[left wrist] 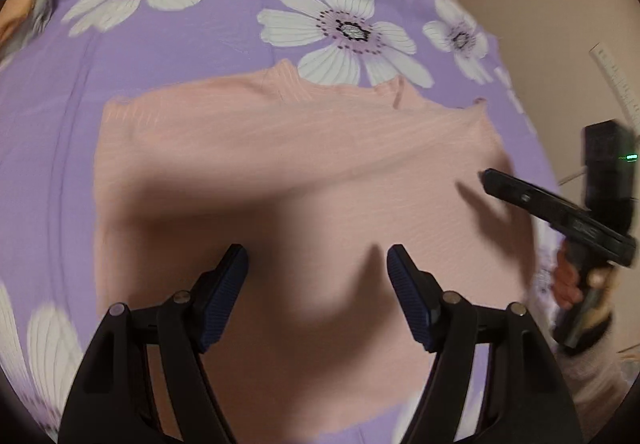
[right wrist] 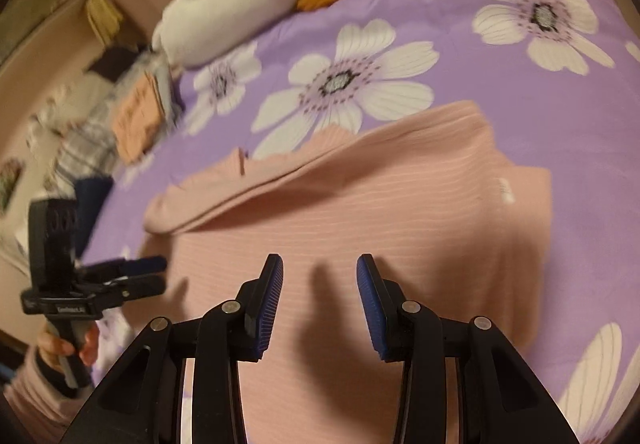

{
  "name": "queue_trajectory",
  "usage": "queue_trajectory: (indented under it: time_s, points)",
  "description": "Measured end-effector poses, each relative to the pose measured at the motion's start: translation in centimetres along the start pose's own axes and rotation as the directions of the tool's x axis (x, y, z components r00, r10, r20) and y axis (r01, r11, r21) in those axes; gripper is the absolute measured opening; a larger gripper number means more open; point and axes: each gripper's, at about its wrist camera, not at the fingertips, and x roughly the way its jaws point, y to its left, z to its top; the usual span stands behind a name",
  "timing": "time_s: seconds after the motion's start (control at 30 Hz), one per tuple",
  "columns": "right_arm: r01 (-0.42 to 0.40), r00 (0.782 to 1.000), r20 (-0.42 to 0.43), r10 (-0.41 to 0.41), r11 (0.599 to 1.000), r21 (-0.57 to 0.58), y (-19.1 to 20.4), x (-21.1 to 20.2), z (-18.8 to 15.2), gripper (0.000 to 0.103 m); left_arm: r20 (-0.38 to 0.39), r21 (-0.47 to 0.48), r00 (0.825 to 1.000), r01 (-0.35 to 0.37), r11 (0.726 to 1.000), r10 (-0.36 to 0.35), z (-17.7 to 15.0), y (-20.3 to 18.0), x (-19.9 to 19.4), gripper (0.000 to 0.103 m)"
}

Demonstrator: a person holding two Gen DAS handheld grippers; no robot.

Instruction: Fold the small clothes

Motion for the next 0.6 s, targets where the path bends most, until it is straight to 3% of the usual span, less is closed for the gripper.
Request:
queue_trajectory:
  time_s: [0.13,0.27,0.33,0.47,0.6]
  points:
    - [0.017,1.0,0.013,-0.017,1.0,-0.009,0.3,1.5,1.3,0.041,0.106,-0.029,0.99,-0.094,0.995,0.097,4.3,0.3,0.7,0.072]
    - [0.007,0.999,0.053,-0.008,1.0,0.018,0.1,1.7,2.3,0.041,0.177,-0.136,0.974,-0.119,0.984,0.142,8.5,2.2,0.2,0.071]
    - [0.01,0.998,0.06,-0.011,1.0,0.022,-0.1,1.5,2.3,0.041,0.186,-0.176,0.975,-0.09,0.98,0.123,9.3,3.2,-0.5,0.071]
    - [0.026,0.998,0.059,-0.026,1.0,0.005,-0.6,0.5,1.4,0.041,0.164,-0.147,0.985,-0.032,0.989,0.056,6.8,3.6,-2.0,0.073]
    - [0.104,0.994,0.045,-0.104,0.994,-0.014,-1.0,-0.3,0.0,0.041,0.115,-0.085,0.992,-0.05,0.995,0.059,2.7,3.1,-2.1,0.071]
